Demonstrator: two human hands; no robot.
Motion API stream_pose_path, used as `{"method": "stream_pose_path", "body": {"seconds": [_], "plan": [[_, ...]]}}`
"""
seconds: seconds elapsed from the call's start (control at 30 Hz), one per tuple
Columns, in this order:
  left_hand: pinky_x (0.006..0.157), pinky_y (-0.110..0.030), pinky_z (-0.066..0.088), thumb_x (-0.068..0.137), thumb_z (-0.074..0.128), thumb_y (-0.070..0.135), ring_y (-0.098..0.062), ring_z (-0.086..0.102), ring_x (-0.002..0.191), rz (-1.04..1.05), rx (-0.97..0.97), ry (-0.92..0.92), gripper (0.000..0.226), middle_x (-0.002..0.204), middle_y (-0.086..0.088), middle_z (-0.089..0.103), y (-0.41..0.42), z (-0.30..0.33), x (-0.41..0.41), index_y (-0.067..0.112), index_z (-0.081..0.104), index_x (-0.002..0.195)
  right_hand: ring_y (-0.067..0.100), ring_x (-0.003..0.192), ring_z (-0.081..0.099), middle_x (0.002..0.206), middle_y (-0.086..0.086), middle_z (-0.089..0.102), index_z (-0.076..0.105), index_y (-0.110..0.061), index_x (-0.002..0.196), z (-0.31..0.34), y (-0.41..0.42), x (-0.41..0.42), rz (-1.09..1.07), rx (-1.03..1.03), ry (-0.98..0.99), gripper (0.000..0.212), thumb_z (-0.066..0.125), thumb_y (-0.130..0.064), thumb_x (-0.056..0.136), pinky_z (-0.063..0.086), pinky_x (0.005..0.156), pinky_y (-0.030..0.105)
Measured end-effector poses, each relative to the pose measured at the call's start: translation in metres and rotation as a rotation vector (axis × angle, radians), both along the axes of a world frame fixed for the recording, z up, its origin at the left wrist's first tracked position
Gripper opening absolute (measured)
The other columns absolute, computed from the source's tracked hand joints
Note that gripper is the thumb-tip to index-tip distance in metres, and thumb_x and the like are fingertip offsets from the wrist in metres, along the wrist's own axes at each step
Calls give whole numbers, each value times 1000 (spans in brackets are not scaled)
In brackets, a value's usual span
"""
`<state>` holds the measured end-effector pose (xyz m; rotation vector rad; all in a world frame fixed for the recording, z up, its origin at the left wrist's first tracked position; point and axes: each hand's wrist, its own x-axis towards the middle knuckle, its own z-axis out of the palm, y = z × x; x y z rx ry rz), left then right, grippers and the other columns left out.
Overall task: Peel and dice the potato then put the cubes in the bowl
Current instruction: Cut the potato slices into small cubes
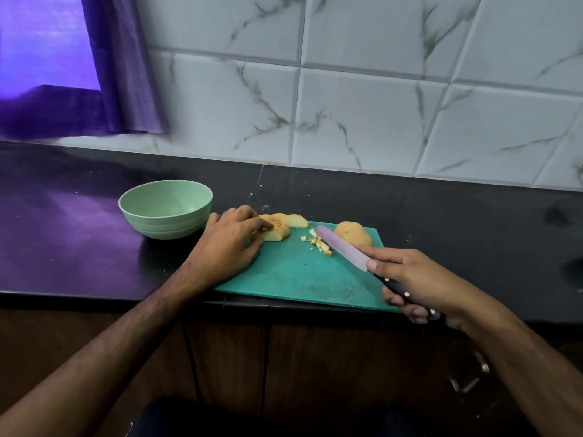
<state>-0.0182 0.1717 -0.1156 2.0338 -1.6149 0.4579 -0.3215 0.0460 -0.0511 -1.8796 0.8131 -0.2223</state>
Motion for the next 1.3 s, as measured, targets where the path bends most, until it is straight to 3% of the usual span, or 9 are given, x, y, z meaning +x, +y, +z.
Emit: {"method": "stream_pose_path", "body": {"seconds": [0.1,0.5,0.8,1.07,1.2,1.3], "plan": [[84,-41,38,94,64,26,-19,58,108,1,7,4,30,114,10,56,0,0,1,32,67,123,10,33,28,56,3,45,57,-51,136,-1,-4,-2,-22,75,-31,36,46,-31,108,26,35,17],[81,-38,32,91,67,27,-15,59,101,0,-30,-51,16,104,14,58,1,2,-1,35,61,103,12,35,35,56,5,48,47,-52,144,-2,5,1,33,-82,-22,41,45,-33,109,34,36,22],[78,-39,34,93,63,23,-17,61,94,19,-45,-140,17,100,14,67,-2,2,-5,30,57,107,13,35,40,54,3,51,40,-56,147,-11,15,6,94,-158,52,45,44,-33,109,38,38,24],[86,-39,32,101,58,27,-1,55,93,-178,36,133,21,91,19,62,0,3,-1,37,53,117,9,38,45,52,-4,54,33,-55,151,-16,22,13,164,-178,147,47,43,-35,109,42,40,22],[84,-36,26,102,54,26,-1,54,101,-161,61,76,17,96,22,59,-4,2,0,37,62,112,7,40,50,55,-3,58,28,-54,153,-19,28,18,170,-339,202,49,42,-37,109,47,46,23],[78,-34,20,95,45,30,-1,51,107,-175,82,38,27,103,18,61,-6,0,3,38,67,108,9,42,53,56,-3,60,27,-55,153,-20,29,22,169,-402,218,49,41,-38,109,49,47,23]]}}
